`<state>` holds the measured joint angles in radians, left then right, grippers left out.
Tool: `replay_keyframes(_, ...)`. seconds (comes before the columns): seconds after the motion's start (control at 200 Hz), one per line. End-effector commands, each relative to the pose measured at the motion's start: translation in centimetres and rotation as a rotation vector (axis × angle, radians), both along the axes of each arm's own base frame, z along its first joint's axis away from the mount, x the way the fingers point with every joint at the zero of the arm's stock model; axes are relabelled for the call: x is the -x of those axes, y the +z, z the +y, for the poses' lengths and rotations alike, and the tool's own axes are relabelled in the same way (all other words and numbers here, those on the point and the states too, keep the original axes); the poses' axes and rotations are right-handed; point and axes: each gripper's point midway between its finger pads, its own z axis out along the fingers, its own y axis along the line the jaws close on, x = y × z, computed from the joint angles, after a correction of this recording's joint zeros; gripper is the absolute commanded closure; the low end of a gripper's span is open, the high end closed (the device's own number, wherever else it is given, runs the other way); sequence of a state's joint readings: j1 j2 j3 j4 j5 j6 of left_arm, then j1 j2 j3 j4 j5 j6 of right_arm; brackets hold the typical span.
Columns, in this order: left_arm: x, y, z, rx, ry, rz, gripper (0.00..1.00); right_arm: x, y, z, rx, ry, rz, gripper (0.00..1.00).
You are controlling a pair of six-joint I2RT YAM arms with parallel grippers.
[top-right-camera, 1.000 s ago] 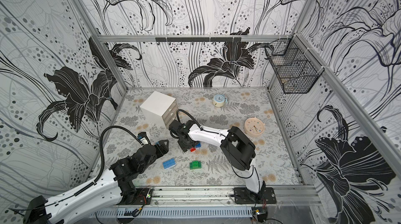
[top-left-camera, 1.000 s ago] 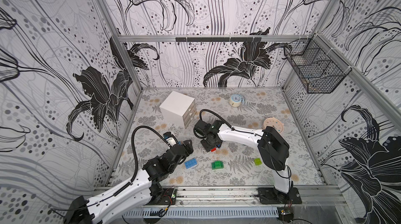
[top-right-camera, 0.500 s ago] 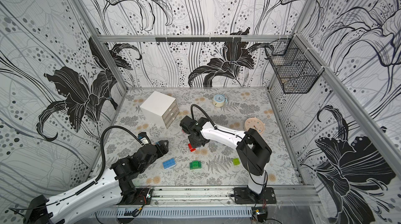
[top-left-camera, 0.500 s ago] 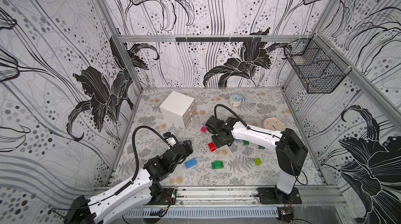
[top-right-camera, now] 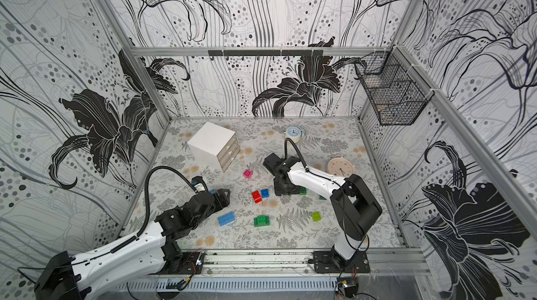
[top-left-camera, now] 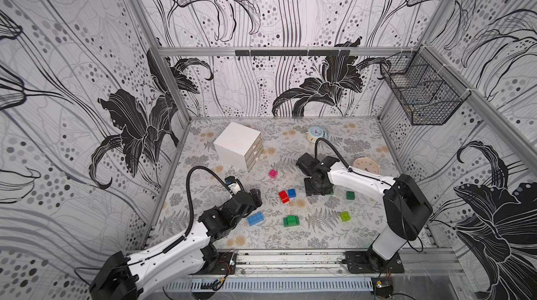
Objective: Assemble the number 1 with lego
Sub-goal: Pick up the lego brick from the center of the board.
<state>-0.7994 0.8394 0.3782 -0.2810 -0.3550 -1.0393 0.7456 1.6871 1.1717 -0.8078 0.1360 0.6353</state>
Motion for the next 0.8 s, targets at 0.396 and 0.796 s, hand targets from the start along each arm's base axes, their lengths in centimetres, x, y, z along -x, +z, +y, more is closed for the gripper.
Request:
replay_keyframes(0.396, -0.8, 1.1, -0.8, 0.045, -0.001, -0.035, 0.15, -1.5, -0.8, 8.8, -0.105, 0.227, 0.035, 0.37)
replay_keyframes(0.796, -0.7, 1.2, -0.6, 0.049, -0.003, -0.046, 0.15, -1.7, -3.1, 7.9, 0.001, 0.189, 0.089, 0.47)
